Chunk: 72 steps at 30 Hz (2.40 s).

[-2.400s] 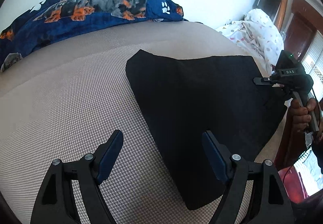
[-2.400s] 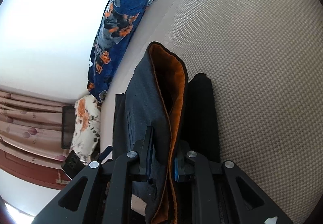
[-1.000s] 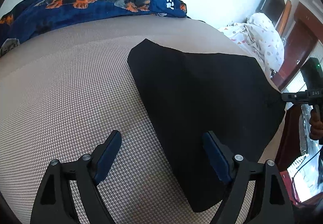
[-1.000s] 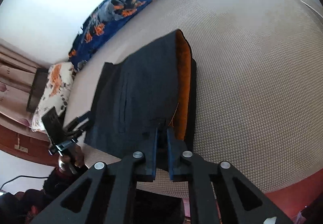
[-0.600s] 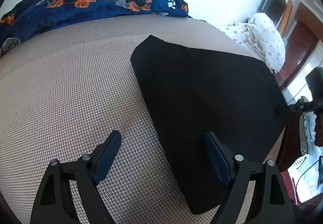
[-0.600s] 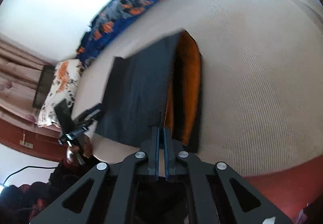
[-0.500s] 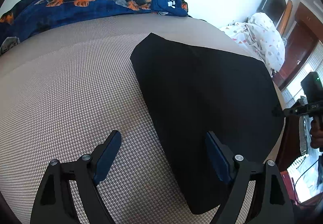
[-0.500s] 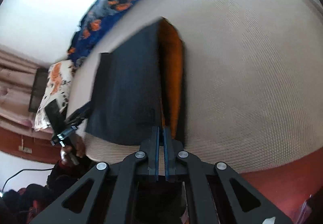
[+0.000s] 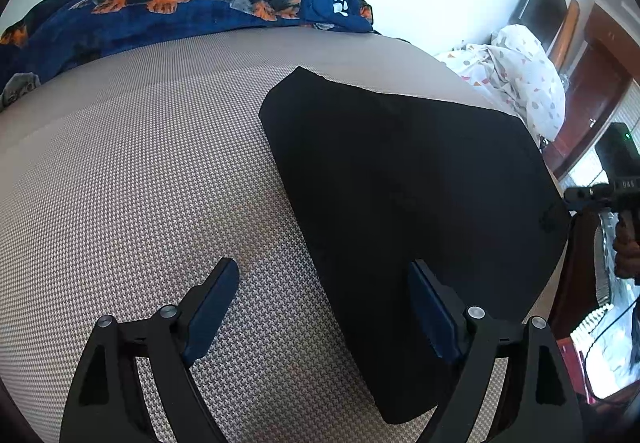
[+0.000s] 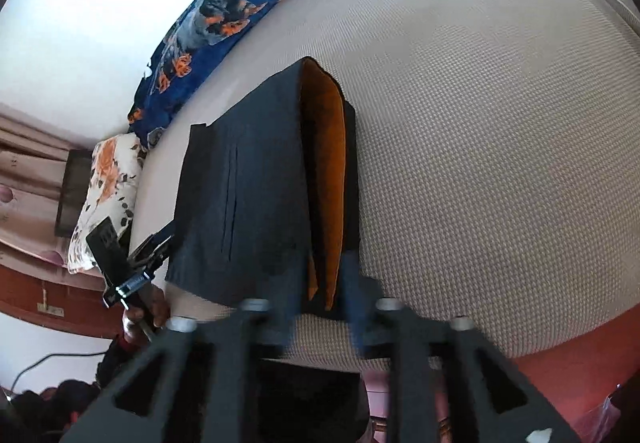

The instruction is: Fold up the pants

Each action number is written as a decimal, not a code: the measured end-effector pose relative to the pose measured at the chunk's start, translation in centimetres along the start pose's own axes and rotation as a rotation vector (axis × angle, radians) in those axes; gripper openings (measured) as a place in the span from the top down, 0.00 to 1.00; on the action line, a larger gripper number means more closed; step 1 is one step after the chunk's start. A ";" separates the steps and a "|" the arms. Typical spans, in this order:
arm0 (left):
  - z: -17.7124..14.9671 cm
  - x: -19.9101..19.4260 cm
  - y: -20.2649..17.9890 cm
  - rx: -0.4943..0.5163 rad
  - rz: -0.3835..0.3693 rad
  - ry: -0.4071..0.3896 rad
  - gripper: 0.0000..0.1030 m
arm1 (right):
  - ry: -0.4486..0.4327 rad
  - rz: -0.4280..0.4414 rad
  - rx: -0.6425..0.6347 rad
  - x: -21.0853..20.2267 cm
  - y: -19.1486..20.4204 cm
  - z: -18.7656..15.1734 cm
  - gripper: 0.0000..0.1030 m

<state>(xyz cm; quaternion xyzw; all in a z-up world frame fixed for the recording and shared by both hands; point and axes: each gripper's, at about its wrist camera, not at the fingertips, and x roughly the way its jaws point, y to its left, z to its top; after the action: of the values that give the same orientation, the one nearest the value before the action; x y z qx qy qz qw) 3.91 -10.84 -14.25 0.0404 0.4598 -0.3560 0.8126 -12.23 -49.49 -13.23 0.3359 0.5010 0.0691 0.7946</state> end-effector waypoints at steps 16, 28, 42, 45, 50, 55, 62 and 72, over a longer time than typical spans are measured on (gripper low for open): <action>1.8 1.3 1.1 -0.028 -0.327 0.114 0.17 | 0.102 0.064 -0.099 5.6 0.2 3.5 0.48; 4.4 4.5 1.6 -0.118 -0.567 0.222 0.16 | 0.112 0.207 -0.117 7.1 0.0 4.9 0.45; 4.6 3.9 -1.7 0.028 -0.241 0.097 0.70 | 0.020 0.218 -0.162 7.7 0.9 4.5 0.65; 4.3 3.0 -3.6 0.116 -0.149 0.045 0.73 | -0.006 0.221 -0.155 7.7 1.0 4.4 0.67; 3.9 1.2 -4.1 0.155 -0.088 0.002 0.77 | -0.031 0.247 -0.142 8.0 1.3 4.5 0.70; 3.4 -0.2 -2.5 0.144 -0.025 -0.035 0.79 | -0.032 0.271 -0.152 9.4 3.0 4.6 0.71; 2.4 -1.2 0.0 0.098 -0.006 -0.044 0.79 | -0.004 0.274 -0.170 11.4 5.0 4.3 0.71; 2.4 -0.8 0.8 0.071 -0.028 -0.019 0.78 | 0.023 0.229 -0.181 11.7 5.2 4.3 0.68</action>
<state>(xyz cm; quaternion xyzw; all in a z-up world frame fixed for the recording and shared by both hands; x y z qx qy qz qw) 5.82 -10.79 -12.51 0.0594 0.4394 -0.3839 0.8100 -1.69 -42.27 -17.74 0.3170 0.4603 0.2079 0.8028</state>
